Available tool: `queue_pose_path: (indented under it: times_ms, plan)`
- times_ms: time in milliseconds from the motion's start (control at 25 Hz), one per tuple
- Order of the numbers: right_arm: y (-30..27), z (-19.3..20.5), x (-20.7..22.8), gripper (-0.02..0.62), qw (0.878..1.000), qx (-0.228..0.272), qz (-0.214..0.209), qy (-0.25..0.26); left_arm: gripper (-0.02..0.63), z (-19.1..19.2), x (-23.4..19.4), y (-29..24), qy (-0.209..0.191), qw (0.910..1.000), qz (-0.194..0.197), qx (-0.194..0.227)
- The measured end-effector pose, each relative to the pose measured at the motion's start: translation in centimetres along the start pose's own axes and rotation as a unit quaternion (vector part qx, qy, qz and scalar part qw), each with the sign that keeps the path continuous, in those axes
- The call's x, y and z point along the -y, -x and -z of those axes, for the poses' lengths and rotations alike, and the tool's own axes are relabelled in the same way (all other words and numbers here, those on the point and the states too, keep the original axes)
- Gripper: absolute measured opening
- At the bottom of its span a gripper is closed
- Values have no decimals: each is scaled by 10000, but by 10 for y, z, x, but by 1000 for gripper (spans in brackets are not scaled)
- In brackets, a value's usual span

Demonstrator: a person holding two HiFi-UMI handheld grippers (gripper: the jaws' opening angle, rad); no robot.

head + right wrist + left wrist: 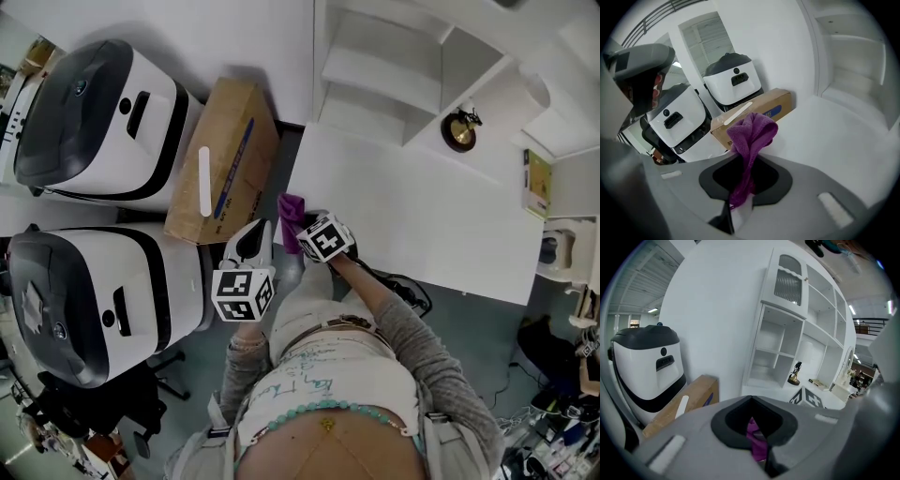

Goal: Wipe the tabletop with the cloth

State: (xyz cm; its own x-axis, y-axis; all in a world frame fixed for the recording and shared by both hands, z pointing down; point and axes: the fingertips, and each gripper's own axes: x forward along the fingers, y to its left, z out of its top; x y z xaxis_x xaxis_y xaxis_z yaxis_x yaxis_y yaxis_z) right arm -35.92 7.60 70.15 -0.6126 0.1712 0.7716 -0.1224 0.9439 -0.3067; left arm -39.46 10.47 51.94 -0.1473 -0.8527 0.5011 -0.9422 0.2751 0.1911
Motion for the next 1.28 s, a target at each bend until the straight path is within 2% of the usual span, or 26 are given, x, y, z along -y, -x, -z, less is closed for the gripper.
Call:
queue_pose_path:
  times_ms: [400,1280]
  plan:
    - [10,8,3,81,9994,-56,149,297,2,1,19,-6,-100,9998,175,-60]
    - [43,45,27,83,9996,6,285,-32,2,-4,78,-22,-376,9972,643,-74]
